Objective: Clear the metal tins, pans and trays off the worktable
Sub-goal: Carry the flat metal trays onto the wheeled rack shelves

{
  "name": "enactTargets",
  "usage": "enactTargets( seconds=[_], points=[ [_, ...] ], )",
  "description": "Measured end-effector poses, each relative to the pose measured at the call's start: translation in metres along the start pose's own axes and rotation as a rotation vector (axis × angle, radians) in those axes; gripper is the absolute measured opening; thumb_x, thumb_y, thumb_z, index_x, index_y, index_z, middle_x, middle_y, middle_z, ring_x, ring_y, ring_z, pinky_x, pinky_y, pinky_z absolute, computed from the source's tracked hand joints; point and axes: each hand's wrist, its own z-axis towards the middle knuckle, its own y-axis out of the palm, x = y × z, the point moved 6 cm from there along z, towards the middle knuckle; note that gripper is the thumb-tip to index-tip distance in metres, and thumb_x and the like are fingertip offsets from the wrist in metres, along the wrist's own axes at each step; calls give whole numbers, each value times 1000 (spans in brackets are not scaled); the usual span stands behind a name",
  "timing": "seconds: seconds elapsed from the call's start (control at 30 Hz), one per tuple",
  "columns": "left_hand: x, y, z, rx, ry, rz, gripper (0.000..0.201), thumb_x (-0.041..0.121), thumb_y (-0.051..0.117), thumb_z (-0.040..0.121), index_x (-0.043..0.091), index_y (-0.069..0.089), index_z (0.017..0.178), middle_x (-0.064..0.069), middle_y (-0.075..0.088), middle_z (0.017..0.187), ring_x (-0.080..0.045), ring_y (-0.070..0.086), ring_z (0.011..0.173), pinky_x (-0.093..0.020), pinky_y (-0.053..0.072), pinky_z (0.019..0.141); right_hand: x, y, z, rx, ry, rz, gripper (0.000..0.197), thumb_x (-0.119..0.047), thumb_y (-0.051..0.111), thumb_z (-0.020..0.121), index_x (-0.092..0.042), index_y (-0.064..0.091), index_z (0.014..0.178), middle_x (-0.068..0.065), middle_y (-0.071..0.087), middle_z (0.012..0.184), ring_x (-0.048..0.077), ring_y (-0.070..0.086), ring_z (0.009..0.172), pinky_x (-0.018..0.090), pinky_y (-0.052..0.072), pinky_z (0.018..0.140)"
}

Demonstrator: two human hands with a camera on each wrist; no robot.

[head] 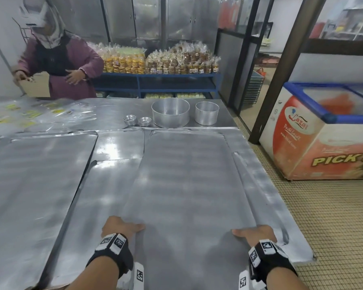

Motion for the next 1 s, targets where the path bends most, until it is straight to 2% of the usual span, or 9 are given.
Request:
enactTargets(
  seconds=[0.07,0.13,0.27,0.37,0.47,0.57,0.8,0.9,1.0],
  points=[
    [1,7,3,10,-4,19,81,52,94,23,9,74,88,-10,74,87,-31,71,83,-38,60,79,-3,-1,6,-8,-14,-15,83,-24,99,50,7,60,117,24,68,115,35,66,105,30,51,82],
    [-1,14,10,20,-13,16,92,57,87,11,9,73,88,-9,74,87,-31,72,83,-39,61,80,-5,0,11,-7,-35,-38,85,-32,101,41,2,65,111,19,71,107,33,69,99,31,54,83],
    [-4,18,20,35,-33,37,103,59,84,7,10,72,98,-9,75,95,-32,72,89,-39,60,83,5,7,42,2,-47,-77,92,-40,100,27,0,68,104,15,74,99,30,71,92,36,58,85],
    [-5,18,21,29,-41,46,106,56,90,15,10,70,109,-10,73,106,-32,71,97,-39,59,87,-1,3,28,-30,-61,-85,97,-35,101,37,4,62,117,19,70,111,33,68,102,37,55,91],
    [-2,11,10,37,-44,41,92,43,100,38,7,65,115,-13,71,113,-36,68,104,-40,57,90,2,3,33,-26,-62,-79,90,-25,98,53,8,54,125,23,63,123,38,60,115,39,49,98],
    [-3,5,5,49,-55,12,86,37,100,45,6,63,115,-15,70,114,-37,68,104,-42,56,92,4,8,30,-31,-80,-123,97,-33,98,51,1,51,129,21,61,128,39,58,118,44,47,102],
    [-12,7,19,30,-33,93,92,56,94,26,11,71,103,-9,73,98,-32,70,89,-42,60,84,2,11,26,-2,-44,-223,104,-40,97,49,-7,46,134,18,55,133,40,53,121,46,46,103],
    [-16,8,24,28,-61,148,105,65,87,21,15,62,110,-11,64,110,-35,65,99,-46,58,87,1,7,24,15,1,-303,101,-43,95,51,-12,46,134,18,45,132,41,48,123,47,44,100],
    [-3,8,12,-2,-49,120,113,57,91,28,10,52,122,-17,62,118,-40,64,103,-48,57,91,-4,8,21,8,18,-337,104,-41,94,50,-11,41,135,19,43,130,43,49,121,50,47,99]
  ],
)
